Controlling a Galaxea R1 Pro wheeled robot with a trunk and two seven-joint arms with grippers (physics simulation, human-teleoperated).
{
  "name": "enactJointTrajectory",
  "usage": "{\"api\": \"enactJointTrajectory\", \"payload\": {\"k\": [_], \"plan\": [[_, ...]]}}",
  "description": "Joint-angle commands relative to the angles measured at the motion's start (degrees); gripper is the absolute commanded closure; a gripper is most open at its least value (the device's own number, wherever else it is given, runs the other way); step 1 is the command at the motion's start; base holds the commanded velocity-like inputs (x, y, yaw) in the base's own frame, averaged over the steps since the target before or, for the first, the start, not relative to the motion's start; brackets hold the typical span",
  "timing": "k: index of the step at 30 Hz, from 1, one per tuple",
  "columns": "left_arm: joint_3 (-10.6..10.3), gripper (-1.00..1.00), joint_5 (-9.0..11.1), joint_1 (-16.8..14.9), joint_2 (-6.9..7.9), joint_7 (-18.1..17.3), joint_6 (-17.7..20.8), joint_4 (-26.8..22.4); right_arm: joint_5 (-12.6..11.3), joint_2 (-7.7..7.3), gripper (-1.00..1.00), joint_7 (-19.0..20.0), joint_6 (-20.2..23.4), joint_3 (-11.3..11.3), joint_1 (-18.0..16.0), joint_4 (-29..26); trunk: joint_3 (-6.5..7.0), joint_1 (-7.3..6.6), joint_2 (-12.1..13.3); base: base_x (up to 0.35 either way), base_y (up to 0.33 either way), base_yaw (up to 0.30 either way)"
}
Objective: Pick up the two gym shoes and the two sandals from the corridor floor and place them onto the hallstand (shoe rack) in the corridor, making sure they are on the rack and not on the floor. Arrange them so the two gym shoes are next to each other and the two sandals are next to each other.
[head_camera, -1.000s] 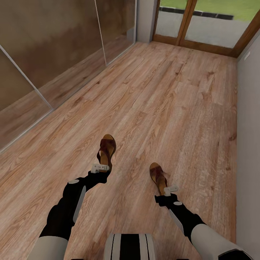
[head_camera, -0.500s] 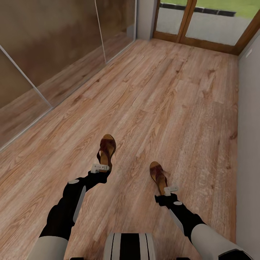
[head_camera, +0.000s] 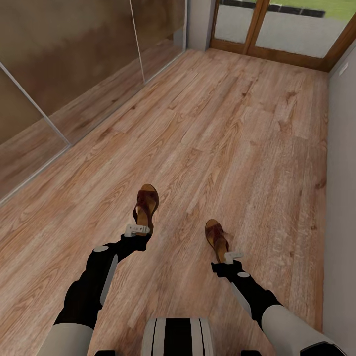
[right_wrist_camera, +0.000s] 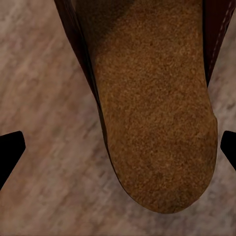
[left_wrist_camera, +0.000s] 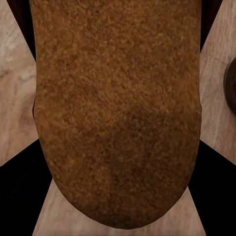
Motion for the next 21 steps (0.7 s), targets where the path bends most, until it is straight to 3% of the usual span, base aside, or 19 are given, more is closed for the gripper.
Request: {"api": "enactJointTrajectory", "payload": {"k": [1,16,21], "plan": [[0.2,1.00,-0.6,0.0,-0.07,-0.5,0.2,-0.1,-0.6,-0.06,-1.00,-0.3,0.3,0.4,0.0,-0.1,-0.03,-0.01,0.0,0.000,0.000,0.000],[0.2,1.00,-0.6,0.0,-0.07,-0.5,0.2,0.0,-0.6,-0.17,-1.00,-0.3,0.3,0.4,0.0,-0.2,-0.07,-0.01,0.0,0.030,0.000,0.000],[0.2,1.00,-0.6,0.0,-0.07,-0.5,0.2,0.0,-0.6,-0.27,-1.00,-0.3,0.3,0.4,0.0,-0.2,-1.54,0.12,-0.1,0.000,0.000,0.000]]}}
